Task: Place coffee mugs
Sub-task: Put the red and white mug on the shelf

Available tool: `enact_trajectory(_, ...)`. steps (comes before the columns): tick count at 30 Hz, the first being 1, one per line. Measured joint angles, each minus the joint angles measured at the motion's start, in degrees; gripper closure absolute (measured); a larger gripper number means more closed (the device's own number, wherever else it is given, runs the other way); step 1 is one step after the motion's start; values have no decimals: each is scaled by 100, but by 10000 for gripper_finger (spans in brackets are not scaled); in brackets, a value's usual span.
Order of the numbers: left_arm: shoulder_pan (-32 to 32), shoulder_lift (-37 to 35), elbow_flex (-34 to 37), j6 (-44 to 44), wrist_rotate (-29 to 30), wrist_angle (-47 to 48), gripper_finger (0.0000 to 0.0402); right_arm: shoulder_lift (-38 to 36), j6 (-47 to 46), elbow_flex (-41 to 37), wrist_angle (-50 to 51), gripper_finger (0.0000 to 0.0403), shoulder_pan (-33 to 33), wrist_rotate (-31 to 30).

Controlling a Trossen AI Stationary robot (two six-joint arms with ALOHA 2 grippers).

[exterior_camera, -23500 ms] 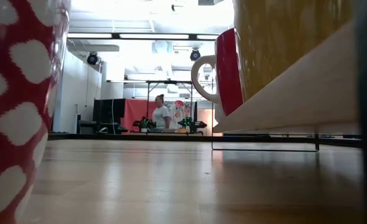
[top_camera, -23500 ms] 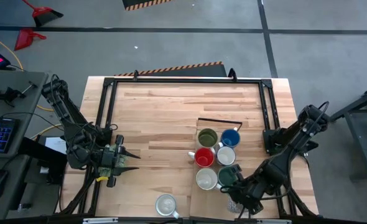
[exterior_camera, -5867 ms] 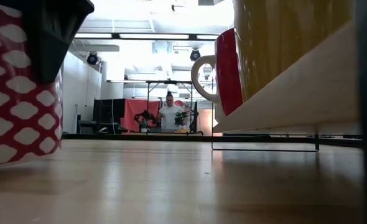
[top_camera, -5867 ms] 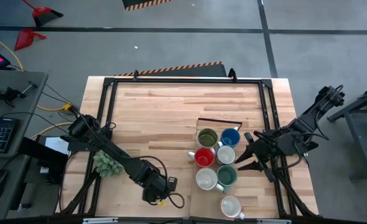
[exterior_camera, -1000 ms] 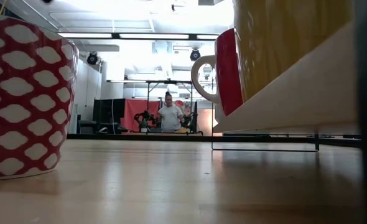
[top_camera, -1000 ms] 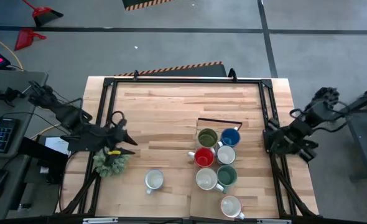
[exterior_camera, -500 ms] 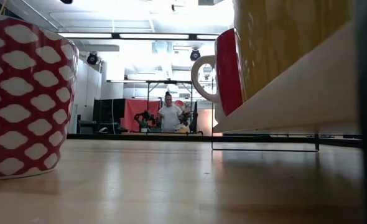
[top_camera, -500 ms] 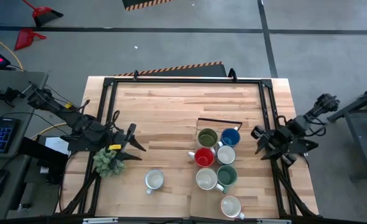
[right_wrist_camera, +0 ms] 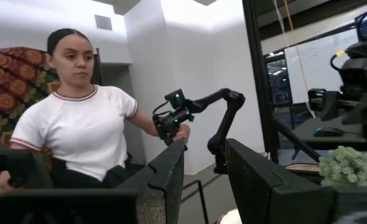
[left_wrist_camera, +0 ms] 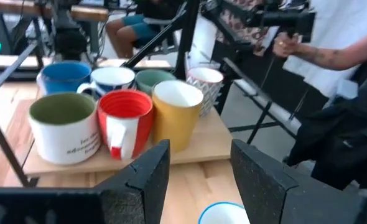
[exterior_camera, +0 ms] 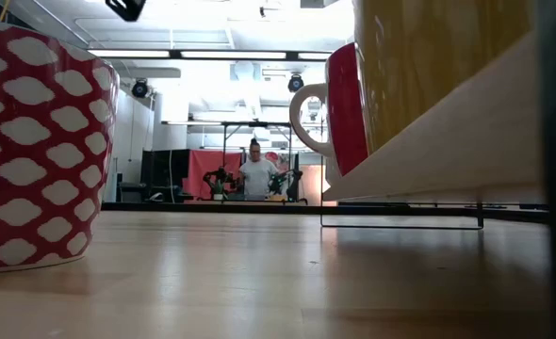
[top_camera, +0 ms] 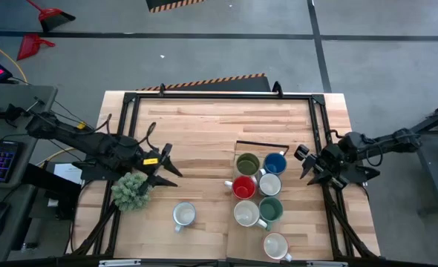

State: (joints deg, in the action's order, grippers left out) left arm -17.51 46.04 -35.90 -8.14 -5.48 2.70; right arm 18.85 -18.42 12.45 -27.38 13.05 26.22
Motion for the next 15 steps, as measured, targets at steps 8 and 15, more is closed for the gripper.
enact_trajectory(8,129,1039,-178,-172,-295,-28,243,149,-250,0,13,295,-222,70)
enact_trajectory(15,-131,1694,-1022,-641,-188,1280,243,168,-874,0,19,295,-218,65)
